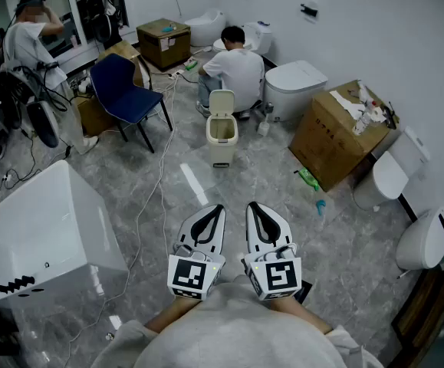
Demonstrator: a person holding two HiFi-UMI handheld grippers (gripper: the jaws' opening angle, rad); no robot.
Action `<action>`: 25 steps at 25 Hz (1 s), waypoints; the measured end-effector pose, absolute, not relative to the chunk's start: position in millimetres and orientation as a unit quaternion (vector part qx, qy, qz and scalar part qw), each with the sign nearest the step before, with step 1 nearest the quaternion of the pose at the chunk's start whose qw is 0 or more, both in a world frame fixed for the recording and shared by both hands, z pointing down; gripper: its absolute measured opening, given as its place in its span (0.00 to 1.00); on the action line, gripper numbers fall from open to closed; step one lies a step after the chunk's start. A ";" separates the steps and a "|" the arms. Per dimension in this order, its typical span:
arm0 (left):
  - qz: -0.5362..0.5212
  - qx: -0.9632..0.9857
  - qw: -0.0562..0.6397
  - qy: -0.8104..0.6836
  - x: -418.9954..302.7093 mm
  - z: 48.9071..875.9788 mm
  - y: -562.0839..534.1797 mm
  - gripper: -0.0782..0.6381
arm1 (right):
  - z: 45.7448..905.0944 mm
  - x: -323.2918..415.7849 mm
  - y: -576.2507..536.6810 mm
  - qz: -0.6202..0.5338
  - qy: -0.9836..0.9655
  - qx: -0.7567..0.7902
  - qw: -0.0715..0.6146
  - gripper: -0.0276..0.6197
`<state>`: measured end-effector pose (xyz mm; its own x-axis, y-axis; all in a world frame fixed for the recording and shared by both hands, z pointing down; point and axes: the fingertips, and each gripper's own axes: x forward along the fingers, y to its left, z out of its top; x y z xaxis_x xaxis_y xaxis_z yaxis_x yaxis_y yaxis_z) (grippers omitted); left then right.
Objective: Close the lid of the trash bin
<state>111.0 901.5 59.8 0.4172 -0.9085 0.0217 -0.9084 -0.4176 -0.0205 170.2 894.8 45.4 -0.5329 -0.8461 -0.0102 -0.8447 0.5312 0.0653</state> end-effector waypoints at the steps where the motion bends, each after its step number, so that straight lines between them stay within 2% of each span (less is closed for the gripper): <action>1: -0.015 -0.841 0.005 0.540 109.4 58.7 899.9 0.14 | 44.9 169.6 894.2 -0.032 -0.874 0.485 0.012 0.10; 10: -0.010 -0.839 0.021 0.543 97.1 46.2 862.7 0.14 | 36.4 168.3 861.2 -0.045 -0.865 0.500 0.010 0.10; 14: 0.035 -0.833 0.039 0.550 92.2 33.4 840.3 0.14 | 32.7 165.1 841.2 -0.047 -0.867 0.496 0.002 0.10; 18: 0.003 -0.832 0.028 0.554 79.7 41.4 807.8 0.14 | 33.3 157.3 805.1 -0.050 -0.869 0.493 0.005 0.10; 21: 0.028 -0.825 0.037 0.563 75.8 41.1 778.2 0.14 | 38.1 156.5 772.3 -0.051 -0.870 0.490 0.009 0.10; 25: -0.010 -0.823 0.028 0.567 70.5 49.3 725.1 0.14 | 37.7 155.9 711.1 -0.050 -0.872 0.487 0.009 0.10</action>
